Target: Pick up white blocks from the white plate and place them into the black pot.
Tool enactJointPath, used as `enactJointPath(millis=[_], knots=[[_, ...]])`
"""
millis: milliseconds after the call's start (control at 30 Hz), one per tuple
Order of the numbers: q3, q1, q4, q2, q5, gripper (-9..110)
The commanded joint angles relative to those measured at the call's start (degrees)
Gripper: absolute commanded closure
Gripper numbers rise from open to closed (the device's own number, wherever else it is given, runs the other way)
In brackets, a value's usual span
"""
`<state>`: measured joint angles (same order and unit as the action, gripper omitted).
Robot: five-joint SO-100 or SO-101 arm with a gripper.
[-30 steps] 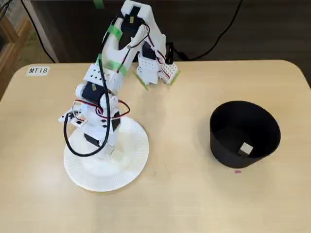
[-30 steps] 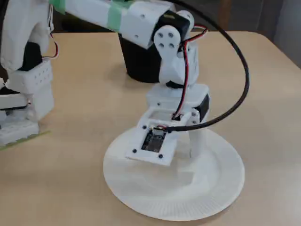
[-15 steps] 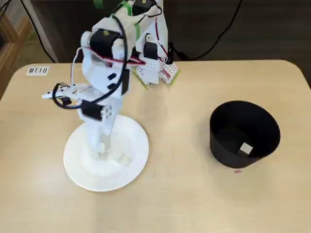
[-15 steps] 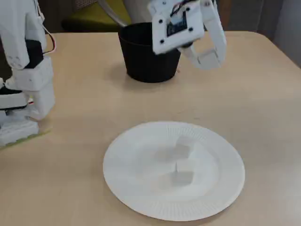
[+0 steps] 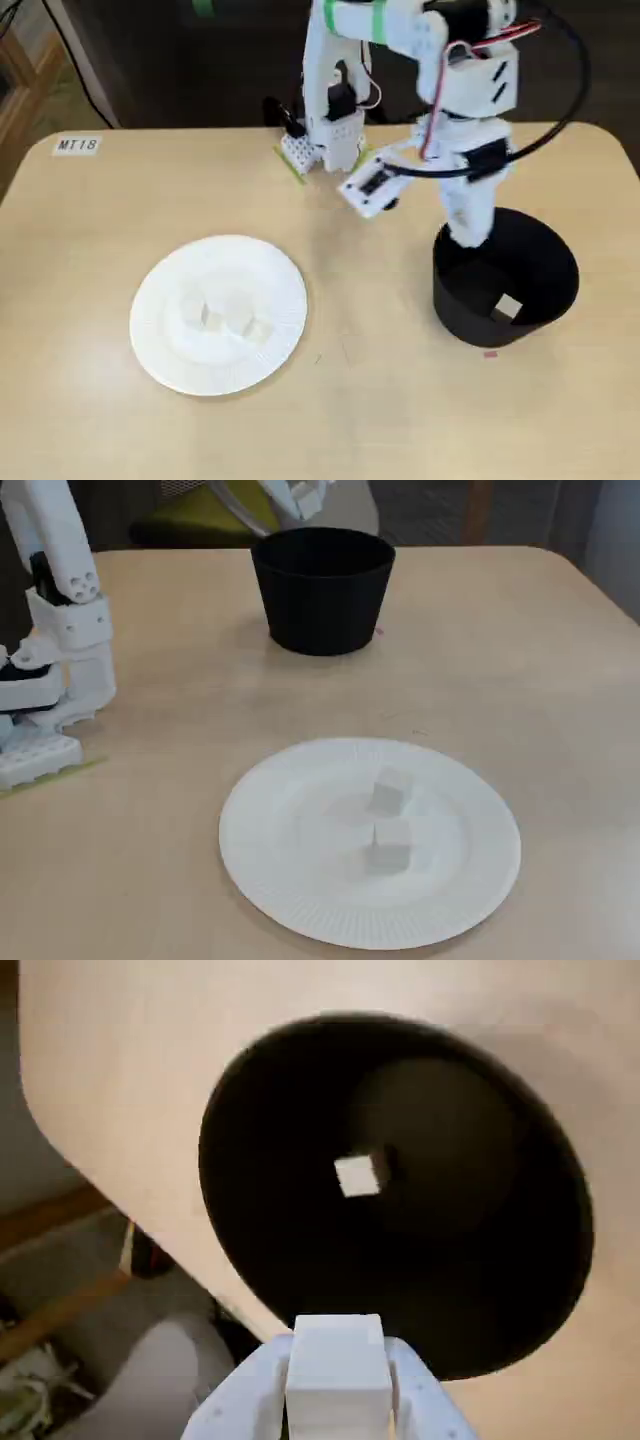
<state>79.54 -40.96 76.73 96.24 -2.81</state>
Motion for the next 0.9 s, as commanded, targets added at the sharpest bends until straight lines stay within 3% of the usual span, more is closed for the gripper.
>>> enactJointPath(millis=[0,167,367,500,533,667,800,867], knots=[[6.2,-3.3,-11.1,2.3,0.2,104],[13.4,-2.2,-22.1,1.9,1.9,104],[13.5,1.9,-23.3,1.0,3.3,102],[13.4,3.1,-21.6,2.0,4.6,73],[13.4,3.3,-21.3,2.3,4.5,72],[13.4,4.8,-19.7,4.2,4.7,80],[12.1,8.3,-15.7,7.2,6.9,104],[10.6,13.4,-10.5,9.9,8.6,104]])
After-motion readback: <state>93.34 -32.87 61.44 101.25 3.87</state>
